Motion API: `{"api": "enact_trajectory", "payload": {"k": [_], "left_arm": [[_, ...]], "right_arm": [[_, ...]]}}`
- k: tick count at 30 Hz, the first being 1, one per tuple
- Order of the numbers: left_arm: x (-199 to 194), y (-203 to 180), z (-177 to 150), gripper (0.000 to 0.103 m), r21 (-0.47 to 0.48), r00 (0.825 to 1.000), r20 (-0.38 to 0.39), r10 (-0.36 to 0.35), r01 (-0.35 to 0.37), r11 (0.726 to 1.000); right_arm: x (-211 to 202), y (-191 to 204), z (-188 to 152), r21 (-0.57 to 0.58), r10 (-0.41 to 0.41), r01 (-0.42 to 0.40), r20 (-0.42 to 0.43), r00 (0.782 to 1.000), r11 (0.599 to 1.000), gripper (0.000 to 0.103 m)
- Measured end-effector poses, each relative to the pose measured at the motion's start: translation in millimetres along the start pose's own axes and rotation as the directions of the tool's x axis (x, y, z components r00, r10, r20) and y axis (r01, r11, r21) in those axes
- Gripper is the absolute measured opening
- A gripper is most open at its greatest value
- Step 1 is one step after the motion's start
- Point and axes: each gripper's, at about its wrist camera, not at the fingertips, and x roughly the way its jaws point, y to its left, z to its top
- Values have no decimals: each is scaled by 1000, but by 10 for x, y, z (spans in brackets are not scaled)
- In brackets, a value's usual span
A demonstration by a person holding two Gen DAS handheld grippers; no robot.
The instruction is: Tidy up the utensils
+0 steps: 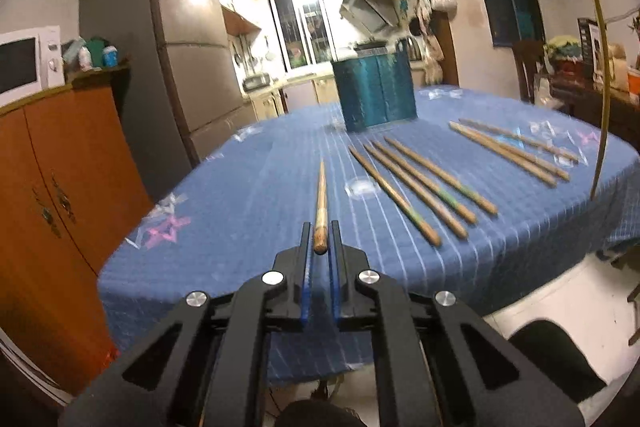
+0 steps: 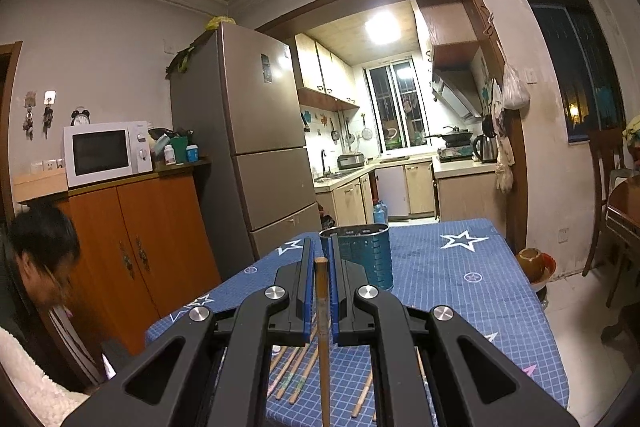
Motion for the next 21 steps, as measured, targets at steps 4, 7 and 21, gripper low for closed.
{"api": "enact_trajectory", "payload": {"k": [4, 7, 21], "left_arm": [[-38, 169, 241, 6, -27, 999, 38, 23, -22, 999], [-16, 292, 426, 6, -45, 999, 41, 24, -23, 999], [192, 753, 1333, 6, -130, 997, 23, -78, 81, 988]], "right_arm": [[30, 7, 33, 1, 2, -2, 9, 1000, 1000, 8], [81, 21, 57, -7, 6, -6, 7, 1000, 1000, 8], [589, 92, 292, -22, 24, -24, -27, 999, 999, 8]]}}
